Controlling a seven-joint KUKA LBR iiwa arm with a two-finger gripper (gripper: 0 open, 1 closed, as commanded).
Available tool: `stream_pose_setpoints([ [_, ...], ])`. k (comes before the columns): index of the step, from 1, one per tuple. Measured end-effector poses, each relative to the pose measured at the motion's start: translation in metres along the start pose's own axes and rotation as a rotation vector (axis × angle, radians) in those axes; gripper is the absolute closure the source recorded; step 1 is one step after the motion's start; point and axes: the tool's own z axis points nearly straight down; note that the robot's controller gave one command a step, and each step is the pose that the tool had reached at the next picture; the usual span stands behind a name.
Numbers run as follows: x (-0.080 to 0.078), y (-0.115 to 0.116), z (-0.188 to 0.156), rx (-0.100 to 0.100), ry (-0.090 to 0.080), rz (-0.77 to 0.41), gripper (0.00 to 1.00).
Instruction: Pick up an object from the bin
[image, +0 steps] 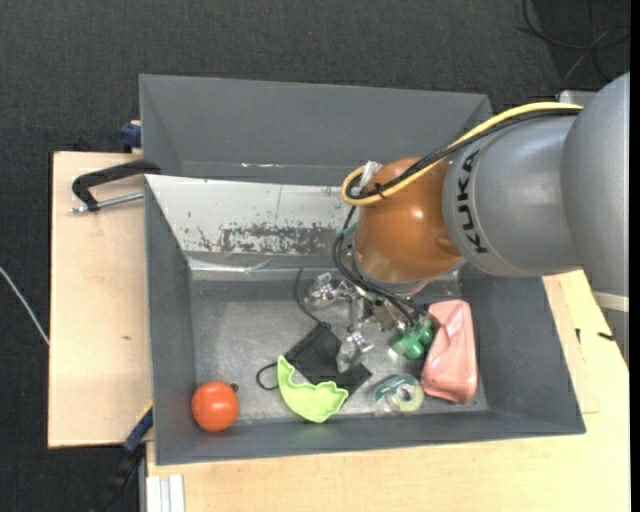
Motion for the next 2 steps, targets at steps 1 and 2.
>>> stream_pose_setpoints([
  [1, 0.0076, 0.0201, -0.0019, 0.003, 0.001, -0.076, 1.0],
  [2, 0.0076, 0.02, -0.0019, 0.003, 0.001, -0.075, 1.0],
])
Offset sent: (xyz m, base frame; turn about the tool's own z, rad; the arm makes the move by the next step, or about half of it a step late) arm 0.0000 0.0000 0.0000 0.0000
